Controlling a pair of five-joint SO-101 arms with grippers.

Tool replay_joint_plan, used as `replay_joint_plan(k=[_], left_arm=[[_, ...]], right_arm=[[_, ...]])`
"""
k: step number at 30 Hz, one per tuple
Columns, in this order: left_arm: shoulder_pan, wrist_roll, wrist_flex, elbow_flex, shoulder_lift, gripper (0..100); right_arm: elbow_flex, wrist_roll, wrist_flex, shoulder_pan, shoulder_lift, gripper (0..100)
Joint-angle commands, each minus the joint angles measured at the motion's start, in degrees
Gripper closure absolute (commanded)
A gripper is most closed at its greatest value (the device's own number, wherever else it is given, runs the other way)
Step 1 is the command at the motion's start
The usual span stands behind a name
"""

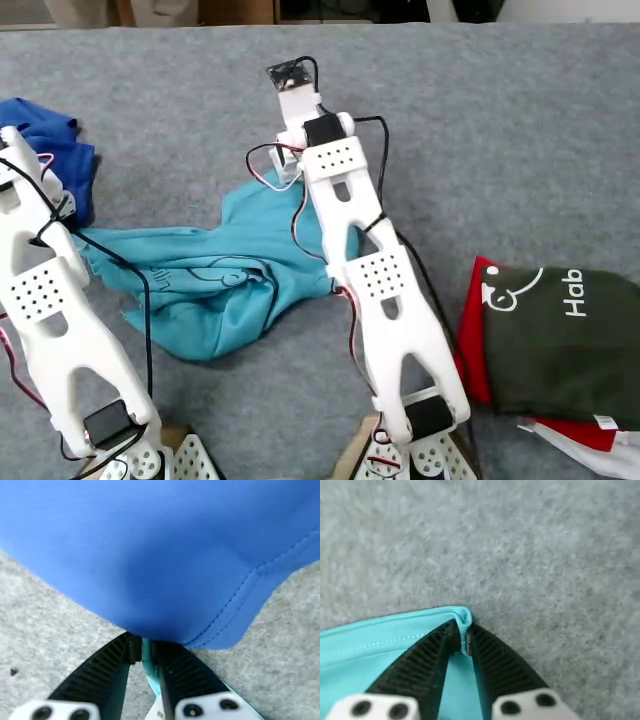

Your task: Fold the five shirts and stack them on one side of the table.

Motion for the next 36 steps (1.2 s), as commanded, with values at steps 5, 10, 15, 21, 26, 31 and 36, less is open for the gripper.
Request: replay_joint_plan(k=[5,10,15,21,26,31,36], left_arm=[[4.4,-0.26,0.35,-6.24,-0.84,98],[6.68,-0.18,1.85,-19.78,-5.49,98],[9.58,-0.18,1.85,-21.45,-18.07,98],[10.37,-0.09,1.85,-19.52,-33.01,98],[12.13,0.7,1.85,-6.86,-48.84,98],[13.98,2.55,1.67,5.1,-66.59,98],[13.54,2.37,1.67,9.93,-82.07,98]], right_arm=[[-10.42,-1.58,4.84,0.66,-9.54,99.5],[-11.74,-1.41,10.64,1.8,-19.56,99.5],[-10.95,0.53,12.13,4.35,-33.27,99.5],[-11.03,1.76,13.71,7.08,-48.84,99.5],[-10.95,1.58,15.03,7.87,-60.62,99.5],[-10.95,1.67,15.3,10.07,-72.66,99.5],[-10.33,1.76,15.38,14.9,-83.03,99.5]])
